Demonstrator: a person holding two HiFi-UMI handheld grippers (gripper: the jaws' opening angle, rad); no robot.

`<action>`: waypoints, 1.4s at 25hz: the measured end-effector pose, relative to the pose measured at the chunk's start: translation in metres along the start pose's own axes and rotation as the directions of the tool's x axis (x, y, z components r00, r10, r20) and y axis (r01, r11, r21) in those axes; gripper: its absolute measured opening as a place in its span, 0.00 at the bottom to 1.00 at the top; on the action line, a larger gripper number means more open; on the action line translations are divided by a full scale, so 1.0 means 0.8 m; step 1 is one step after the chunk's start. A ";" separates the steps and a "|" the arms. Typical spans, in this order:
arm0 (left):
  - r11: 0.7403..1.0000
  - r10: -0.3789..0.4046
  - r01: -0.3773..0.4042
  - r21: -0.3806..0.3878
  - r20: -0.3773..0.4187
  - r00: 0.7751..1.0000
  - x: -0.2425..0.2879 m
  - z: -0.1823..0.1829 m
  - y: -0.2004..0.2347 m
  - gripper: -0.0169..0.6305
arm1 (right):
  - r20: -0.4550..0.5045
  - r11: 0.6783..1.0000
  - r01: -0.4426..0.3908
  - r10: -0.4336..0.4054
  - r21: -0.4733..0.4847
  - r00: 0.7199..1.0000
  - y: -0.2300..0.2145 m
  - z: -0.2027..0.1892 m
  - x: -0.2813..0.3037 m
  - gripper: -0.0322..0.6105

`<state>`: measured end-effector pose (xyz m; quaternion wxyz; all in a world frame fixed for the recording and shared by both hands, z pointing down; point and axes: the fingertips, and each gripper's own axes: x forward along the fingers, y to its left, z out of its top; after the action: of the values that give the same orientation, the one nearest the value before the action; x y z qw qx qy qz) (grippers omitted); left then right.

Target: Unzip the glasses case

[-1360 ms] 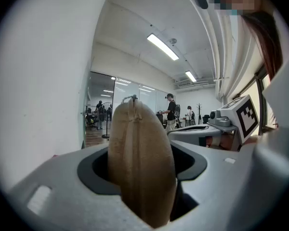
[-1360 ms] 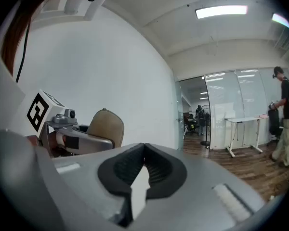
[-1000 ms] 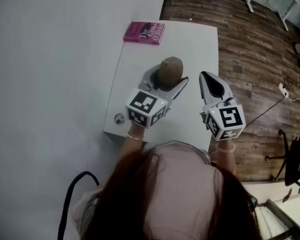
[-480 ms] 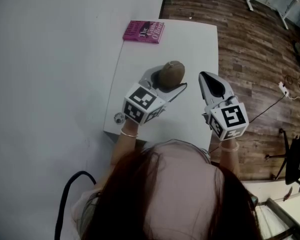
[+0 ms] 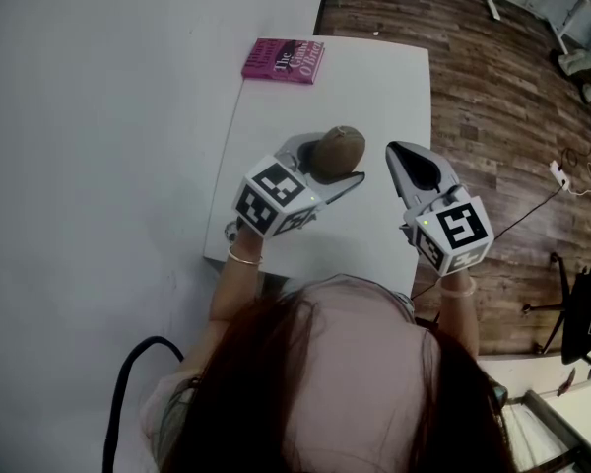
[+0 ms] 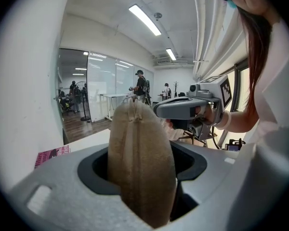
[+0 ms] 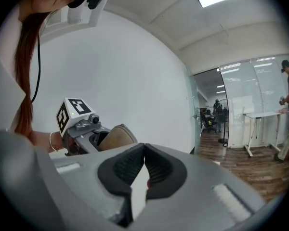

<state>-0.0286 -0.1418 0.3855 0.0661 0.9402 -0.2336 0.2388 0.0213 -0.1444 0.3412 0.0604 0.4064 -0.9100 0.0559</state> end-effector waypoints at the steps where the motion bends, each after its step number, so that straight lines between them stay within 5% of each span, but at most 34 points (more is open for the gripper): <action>1: 1.000 -0.018 0.018 0.002 -0.017 1.000 0.001 -0.003 -0.002 0.49 | -0.005 1.000 -0.009 0.009 -0.003 1.000 0.001 -0.001 0.001 0.06; 10: 0.990 -0.136 0.141 0.018 -0.148 0.980 0.004 -0.028 -0.018 0.49 | -0.045 0.992 -0.125 0.125 0.000 0.991 0.020 -0.008 0.005 0.13; 20: 0.945 -0.281 0.317 0.078 -0.304 0.910 -0.003 -0.053 -0.045 0.49 | -0.099 0.961 -0.275 0.272 -0.022 0.957 0.040 -0.012 -0.001 0.19; 26: 0.924 -0.313 0.366 0.107 -0.335 0.889 -0.006 -0.058 -0.056 0.49 | -0.133 0.941 -0.335 0.326 -0.048 0.936 0.054 -0.019 -0.002 0.21; 35: 0.880 -0.367 0.450 0.152 -0.382 0.848 -0.012 -0.063 -0.072 0.49 | -0.162 0.882 -0.471 0.461 -0.029 0.873 0.074 -0.016 -0.012 0.26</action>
<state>-0.0303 -0.0752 0.4242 0.0430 0.9134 0.0183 0.4043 -0.0160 -0.0964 0.3491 0.1273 0.1675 -0.9752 0.0685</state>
